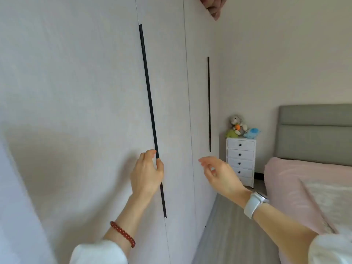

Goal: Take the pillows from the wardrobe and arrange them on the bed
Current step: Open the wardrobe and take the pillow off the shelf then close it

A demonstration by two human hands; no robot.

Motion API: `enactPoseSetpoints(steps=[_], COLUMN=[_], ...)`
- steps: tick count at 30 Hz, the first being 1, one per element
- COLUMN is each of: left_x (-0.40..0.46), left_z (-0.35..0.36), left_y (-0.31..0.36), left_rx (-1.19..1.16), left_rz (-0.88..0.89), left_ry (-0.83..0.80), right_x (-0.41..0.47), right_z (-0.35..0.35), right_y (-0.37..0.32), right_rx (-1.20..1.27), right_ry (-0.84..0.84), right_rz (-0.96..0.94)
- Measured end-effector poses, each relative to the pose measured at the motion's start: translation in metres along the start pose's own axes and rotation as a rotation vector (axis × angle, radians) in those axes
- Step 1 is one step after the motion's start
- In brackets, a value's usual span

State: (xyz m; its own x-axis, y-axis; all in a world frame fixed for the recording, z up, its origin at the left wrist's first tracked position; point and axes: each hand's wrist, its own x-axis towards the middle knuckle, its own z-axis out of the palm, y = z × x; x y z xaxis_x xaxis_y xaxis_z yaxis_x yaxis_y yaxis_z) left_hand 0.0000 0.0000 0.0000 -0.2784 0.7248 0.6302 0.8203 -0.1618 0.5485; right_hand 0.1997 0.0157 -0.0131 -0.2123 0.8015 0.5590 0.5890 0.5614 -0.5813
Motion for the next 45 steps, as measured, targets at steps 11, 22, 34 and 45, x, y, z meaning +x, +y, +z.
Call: enactPoseSetpoints(steps=[11,22,34,45], left_x=[0.120,0.137,0.128,0.005], left_z=[0.122,0.166,0.181,0.179], left_y=[-0.038,-0.022,0.021,0.116], left_rx=[0.220,0.359,0.475,0.490], left_rz=[-0.081,-0.404,-0.579,-0.396], left_ry=[0.335,0.629,0.588,0.769], right_x=[0.210,0.285,0.288,0.153], right_z=[0.107,0.175,0.140,0.072], right_y=[0.079,0.131,0.151,0.187], right_rx=[-0.136,-0.173,0.110,0.842], right_ry=[0.012,-0.069,-0.363,-0.722], right_rz=[-0.466,-0.845,-0.958,-0.795])
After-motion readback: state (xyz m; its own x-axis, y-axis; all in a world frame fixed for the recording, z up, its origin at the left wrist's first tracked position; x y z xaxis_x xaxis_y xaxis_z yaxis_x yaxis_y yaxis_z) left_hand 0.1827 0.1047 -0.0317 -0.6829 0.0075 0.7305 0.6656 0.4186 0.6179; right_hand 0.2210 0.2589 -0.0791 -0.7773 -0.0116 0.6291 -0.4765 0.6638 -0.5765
